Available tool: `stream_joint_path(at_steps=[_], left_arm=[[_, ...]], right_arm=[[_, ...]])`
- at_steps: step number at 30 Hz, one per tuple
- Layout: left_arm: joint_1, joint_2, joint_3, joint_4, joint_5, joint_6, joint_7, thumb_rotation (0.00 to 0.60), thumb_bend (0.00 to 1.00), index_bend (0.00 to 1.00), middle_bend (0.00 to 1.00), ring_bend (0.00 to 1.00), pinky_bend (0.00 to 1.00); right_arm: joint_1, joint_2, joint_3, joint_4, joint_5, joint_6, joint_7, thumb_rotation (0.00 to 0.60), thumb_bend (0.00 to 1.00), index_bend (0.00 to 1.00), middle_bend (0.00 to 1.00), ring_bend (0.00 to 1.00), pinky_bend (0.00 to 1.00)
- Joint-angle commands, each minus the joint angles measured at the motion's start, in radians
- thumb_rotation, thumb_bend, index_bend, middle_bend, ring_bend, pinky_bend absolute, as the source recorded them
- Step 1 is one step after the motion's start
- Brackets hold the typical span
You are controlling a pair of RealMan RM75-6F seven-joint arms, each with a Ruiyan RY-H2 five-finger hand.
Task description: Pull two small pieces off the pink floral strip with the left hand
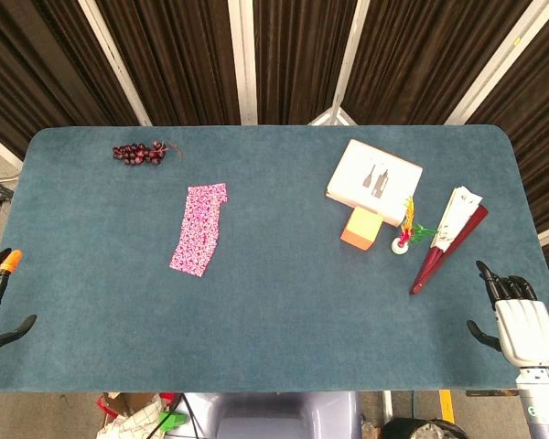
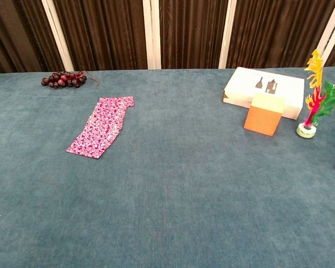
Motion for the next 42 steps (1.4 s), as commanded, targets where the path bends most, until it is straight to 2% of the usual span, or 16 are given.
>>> stream_joint_path(at_steps=[1, 27, 34, 42], left_arm=[[0.002, 0.001, 0.0, 0.0, 0.0, 0.003, -0.002, 0.6, 0.31, 0.02, 0.04, 0.02, 0.16], [0.01, -0.001, -0.001, 0.005, 0.009, 0.021, -0.001, 0.6, 0.33, 0.02, 0.06, 0.03, 0.18], [0.001, -0.011, 0.008, 0.008, 0.037, 0.014, 0.009, 0.6, 0.37, 0.02, 0.16, 0.09, 0.23], [-0.044, 0.013, 0.041, -0.053, 0.067, -0.089, 0.057, 0.6, 0.42, 0.03, 0.28, 0.17, 0.33]], right_arm=[[0.0, -0.001, -0.001, -0.001, -0.002, 0.0, -0.002, 0.6, 0.23, 0.0, 0.27, 0.28, 0.2], [0.003, 0.002, 0.002, -0.01, 0.001, -0.003, 0.0, 0.6, 0.23, 0.0, 0.27, 0.28, 0.2], [0.002, 0.004, 0.001, -0.013, 0.002, -0.002, 0.005, 0.6, 0.23, 0.0, 0.27, 0.28, 0.2], [0.005, 0.007, 0.001, -0.015, -0.001, -0.005, 0.018, 0.6, 0.23, 0.0, 0.27, 0.28, 0.2]])
